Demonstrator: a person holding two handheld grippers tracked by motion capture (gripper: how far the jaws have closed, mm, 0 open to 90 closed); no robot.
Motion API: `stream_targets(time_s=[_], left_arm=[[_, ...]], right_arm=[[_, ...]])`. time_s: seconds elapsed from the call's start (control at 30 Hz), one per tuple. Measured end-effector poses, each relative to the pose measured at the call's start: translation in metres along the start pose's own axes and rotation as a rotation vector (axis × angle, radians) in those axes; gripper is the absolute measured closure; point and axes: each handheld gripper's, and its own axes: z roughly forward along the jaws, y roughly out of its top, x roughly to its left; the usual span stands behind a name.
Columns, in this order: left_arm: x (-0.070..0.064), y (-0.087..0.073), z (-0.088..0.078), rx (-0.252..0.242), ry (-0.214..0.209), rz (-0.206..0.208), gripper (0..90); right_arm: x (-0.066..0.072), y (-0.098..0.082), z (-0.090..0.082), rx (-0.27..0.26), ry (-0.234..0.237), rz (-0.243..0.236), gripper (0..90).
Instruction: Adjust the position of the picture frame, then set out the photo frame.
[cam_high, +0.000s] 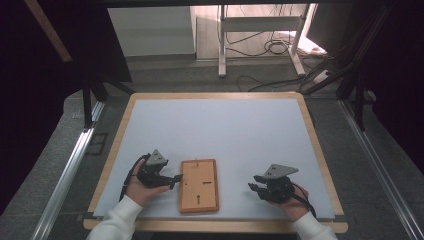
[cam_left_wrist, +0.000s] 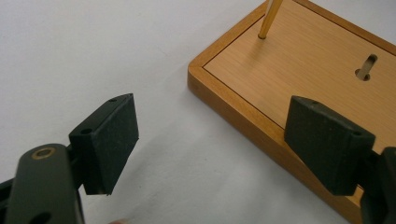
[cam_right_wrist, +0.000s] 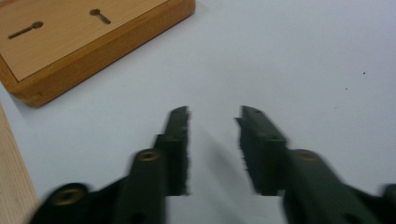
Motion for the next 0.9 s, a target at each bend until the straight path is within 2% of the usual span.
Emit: stream_targets(time_s=[0.1,0.23,0.53,0.9], left_arm=[[0.0,0.0,0.0,-0.001,0.0,0.001,17.6],[-0.001,0.0,0.0,-0.005,-0.002,0.002,17.7],[-0.003,0.002,0.001,-0.017,-0.011,0.018,18.0],[-0.003,0.011,0.008,-0.04,-0.067,0.029,21.5]], right_arm=[[0.0,-0.001,0.001,-0.02,-0.026,0.02,38.3],[-0.001,-0.001,0.0,-0.047,-0.04,0.037,31.2],[-0.001,-0.003,0.003,-0.029,-0.042,0.029,28.5],[0.0,-0.003,0.004,-0.022,-0.049,0.021,28.3]])
